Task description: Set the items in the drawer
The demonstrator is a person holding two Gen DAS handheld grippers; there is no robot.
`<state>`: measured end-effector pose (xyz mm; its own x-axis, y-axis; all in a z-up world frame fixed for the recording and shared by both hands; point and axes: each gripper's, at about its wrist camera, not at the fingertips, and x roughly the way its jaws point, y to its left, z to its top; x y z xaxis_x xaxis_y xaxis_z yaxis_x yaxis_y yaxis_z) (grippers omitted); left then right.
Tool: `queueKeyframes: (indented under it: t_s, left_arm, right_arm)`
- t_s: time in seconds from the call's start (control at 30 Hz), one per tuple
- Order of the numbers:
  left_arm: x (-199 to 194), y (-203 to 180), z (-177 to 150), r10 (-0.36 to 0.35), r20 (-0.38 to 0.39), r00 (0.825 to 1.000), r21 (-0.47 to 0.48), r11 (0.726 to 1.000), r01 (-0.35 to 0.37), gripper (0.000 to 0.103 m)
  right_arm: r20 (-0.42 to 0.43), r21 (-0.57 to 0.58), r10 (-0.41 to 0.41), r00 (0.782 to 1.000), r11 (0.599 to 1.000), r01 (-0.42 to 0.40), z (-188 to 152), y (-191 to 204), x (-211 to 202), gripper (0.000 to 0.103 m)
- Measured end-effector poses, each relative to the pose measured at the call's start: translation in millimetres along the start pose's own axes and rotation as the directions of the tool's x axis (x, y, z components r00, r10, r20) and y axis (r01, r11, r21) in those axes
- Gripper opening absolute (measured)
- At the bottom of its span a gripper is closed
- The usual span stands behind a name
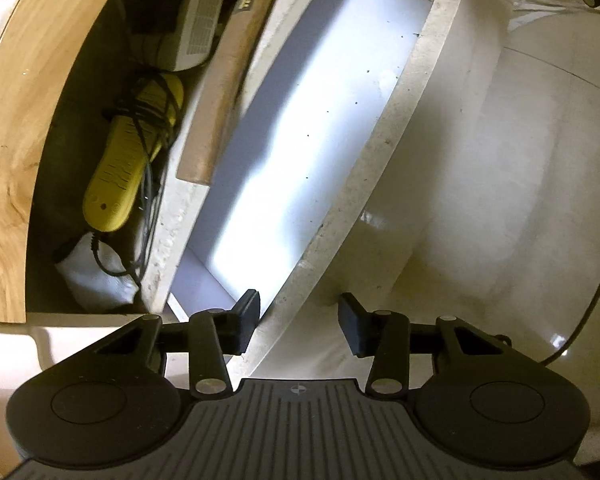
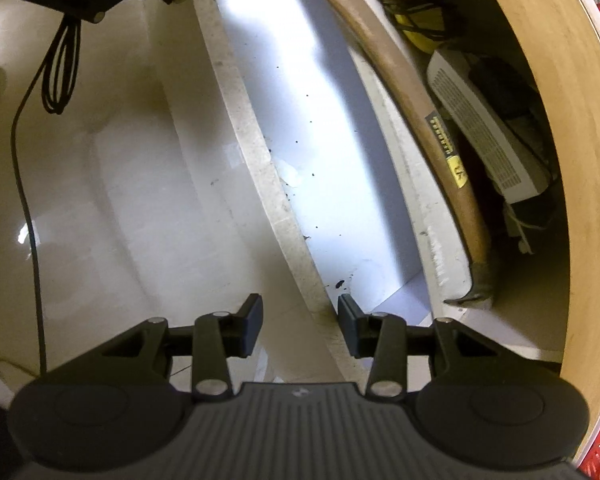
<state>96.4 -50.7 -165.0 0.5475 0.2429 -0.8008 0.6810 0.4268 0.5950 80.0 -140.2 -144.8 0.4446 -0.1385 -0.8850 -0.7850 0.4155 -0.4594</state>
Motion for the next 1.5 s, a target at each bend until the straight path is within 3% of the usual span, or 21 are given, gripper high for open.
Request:
queueKeyframes:
  t_s: [0.6, 0.8, 1.13, 1.27, 1.5]
  left_arm:
    - [-32.5, -25.4, -20.3, -0.110, -0.044, 0.993, 0.017, 0.994, 0.111, 0.037]
    - [-35.5, -27.8, -21.8, -0.204, -0.081, 0.976, 0.025, 0.978, 0.206, 0.036]
    - [-37.8, -26.9, -25.6, -0.214, -0.086, 0.973, 0.020, 0.976, 0.216, 0.033]
    - [-40.1, -27.3, -27.4, -0.217, -0.087, 0.972, 0.014, 0.976, 0.219, 0.033]
    - [-41.8, -29.5, -27.4, -0.210, -0.086, 0.974, 0.026, 0.977, 0.213, 0.033]
  right_arm:
    - [-0.031, 0.020, 0.124, 0.992, 0.992, -0.123, -19.7, 15.4, -25.6, 0.038]
    - [-0.042, 0.018, 0.195, 0.980, 0.981, -0.195, -24.4, 17.9, -29.5, 0.038]
    - [-0.038, 0.026, 0.222, 0.974, 0.975, -0.221, -28.4, 21.4, -30.9, 0.038]
    - [-0.032, 0.047, 0.204, 0.978, 0.978, -0.202, -27.9, 17.5, -29.9, 0.025]
    - [-0.033, 0.055, 0.199, 0.979, 0.979, -0.197, -28.2, 14.9, -27.2, 0.024]
